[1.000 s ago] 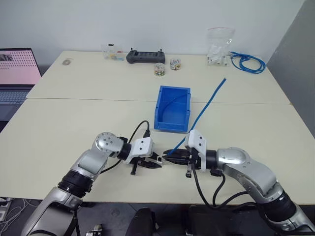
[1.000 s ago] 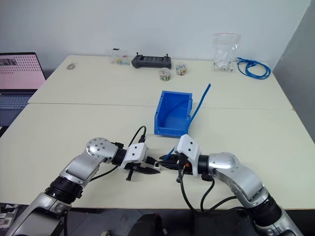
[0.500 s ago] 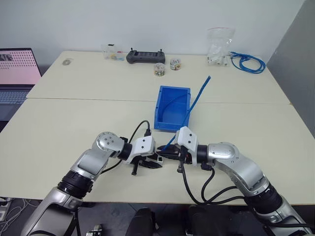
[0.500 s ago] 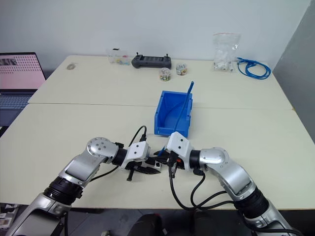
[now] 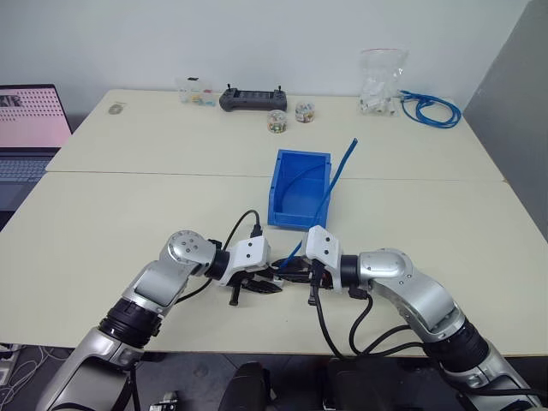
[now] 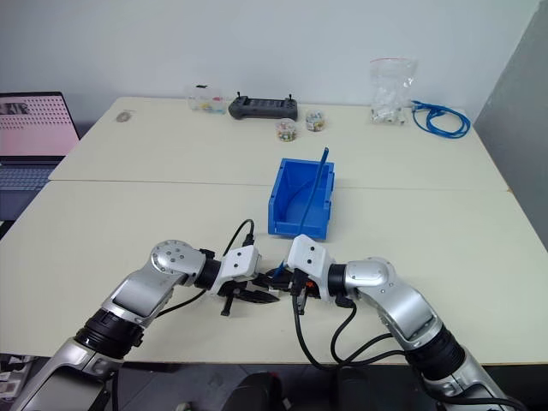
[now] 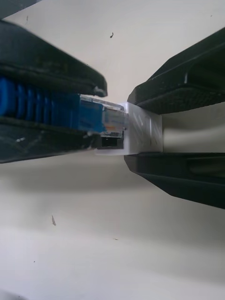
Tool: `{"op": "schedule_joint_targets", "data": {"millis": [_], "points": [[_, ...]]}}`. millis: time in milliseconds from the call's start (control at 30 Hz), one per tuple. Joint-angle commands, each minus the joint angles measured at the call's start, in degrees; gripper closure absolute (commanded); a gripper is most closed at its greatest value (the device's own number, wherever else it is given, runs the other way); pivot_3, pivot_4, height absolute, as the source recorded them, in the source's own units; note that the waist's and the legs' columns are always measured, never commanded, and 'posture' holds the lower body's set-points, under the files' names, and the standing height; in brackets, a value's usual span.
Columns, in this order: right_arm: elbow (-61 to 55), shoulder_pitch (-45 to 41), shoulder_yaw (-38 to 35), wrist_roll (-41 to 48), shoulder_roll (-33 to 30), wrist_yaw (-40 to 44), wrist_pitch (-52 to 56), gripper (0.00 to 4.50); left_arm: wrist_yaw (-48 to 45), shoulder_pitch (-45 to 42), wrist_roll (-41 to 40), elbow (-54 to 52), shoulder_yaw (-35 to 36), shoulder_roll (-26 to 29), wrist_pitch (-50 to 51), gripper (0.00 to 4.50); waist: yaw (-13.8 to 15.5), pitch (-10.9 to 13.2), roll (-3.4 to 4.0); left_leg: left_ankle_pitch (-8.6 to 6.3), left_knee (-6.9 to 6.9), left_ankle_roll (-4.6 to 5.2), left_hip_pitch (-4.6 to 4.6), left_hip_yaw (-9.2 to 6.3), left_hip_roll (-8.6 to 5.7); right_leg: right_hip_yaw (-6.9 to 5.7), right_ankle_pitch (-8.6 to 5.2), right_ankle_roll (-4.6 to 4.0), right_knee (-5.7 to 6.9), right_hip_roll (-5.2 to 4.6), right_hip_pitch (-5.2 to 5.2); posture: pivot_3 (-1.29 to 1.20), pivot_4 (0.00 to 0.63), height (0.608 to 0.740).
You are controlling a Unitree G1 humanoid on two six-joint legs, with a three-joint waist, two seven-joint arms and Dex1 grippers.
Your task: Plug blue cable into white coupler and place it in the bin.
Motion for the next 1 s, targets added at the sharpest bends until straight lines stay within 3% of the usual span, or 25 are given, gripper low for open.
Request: {"op": "schedule_joint_targets", "data": {"millis": [33,300,1000], "points": [[1.10,-0.95,-1.55,0.60,0.18,1.40,-0.38,4.39,0.51,0.96,1.29,0.39,-0.54,0.14,-0.15,3.72,-0.01,0.00,0.00,0.00,0.00,0.00,0.00,0.00,0.00,0.00,0.00,0.00,0.00,0.00,0.00,0.00,0.150,0.740],[3.23,-0.31,-3.05,1.77,1.26,2.69,-0.83,4.39,0.89,1.69,1.12,0.23,0.05,0.15,-0.15,3.72,-0.11,-0.01,0.01,0.00,0.00,0.00,0.02,0.01,0.01,0.01,0.00,0.00,0.02,0.00,0.00,0.00,0.150,0.740],[7.95,-0.94,1.64,-2.55,1.86,6.76,-5.68,4.39,1.68,2.34,0.85,-0.41,0.36,-0.28,-0.05,3.72,-0.16,-0.15,0.02,0.00,0.00,0.00,0.06,0.02,0.01,0.02,0.00,0.00,0.04,0.01,0.03,0.00,0.150,0.740]]}}
